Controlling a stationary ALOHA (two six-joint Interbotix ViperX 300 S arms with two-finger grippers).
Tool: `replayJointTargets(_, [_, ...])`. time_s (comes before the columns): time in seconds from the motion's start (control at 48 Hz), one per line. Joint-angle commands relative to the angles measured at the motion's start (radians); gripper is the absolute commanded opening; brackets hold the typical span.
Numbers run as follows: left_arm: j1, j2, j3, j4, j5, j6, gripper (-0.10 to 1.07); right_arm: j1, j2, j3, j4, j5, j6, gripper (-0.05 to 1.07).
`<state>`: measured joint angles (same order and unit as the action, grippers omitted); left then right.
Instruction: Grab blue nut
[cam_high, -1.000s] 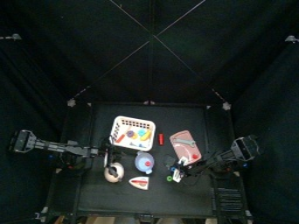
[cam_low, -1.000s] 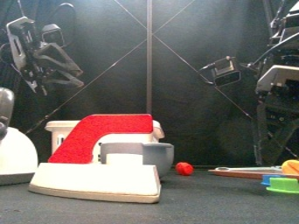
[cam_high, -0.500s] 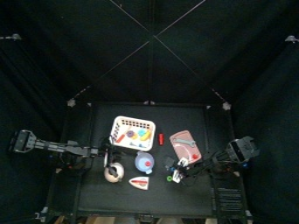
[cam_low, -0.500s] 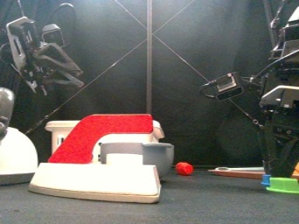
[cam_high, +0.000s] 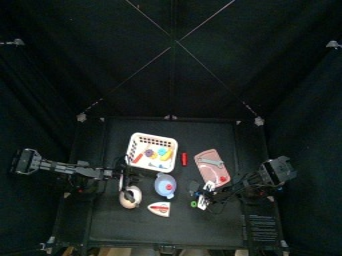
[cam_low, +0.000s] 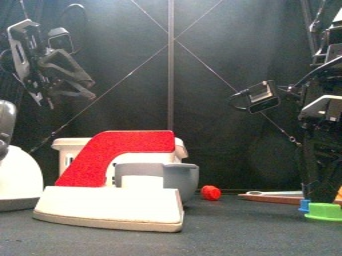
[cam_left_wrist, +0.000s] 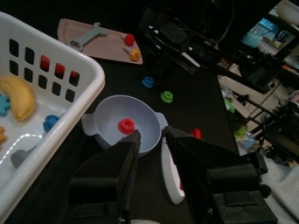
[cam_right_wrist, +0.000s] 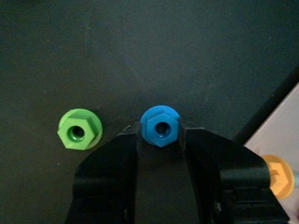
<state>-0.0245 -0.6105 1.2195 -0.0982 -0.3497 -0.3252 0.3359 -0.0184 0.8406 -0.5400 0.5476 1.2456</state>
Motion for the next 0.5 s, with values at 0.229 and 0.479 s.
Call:
replayJointTargets(0.229, [0.003,0.000,-0.009,0.000,-0.011,0.002,0.72,0.005,-0.092,-0.020,-0.002,0.052,-0.005,0.59])
replayJointTargets(0.479, [0.002,0.000,-0.011,0.000,-0.011,0.002,0.72,0.005,-0.109,-0.020,-0.005,0.057,-0.003,0.59])
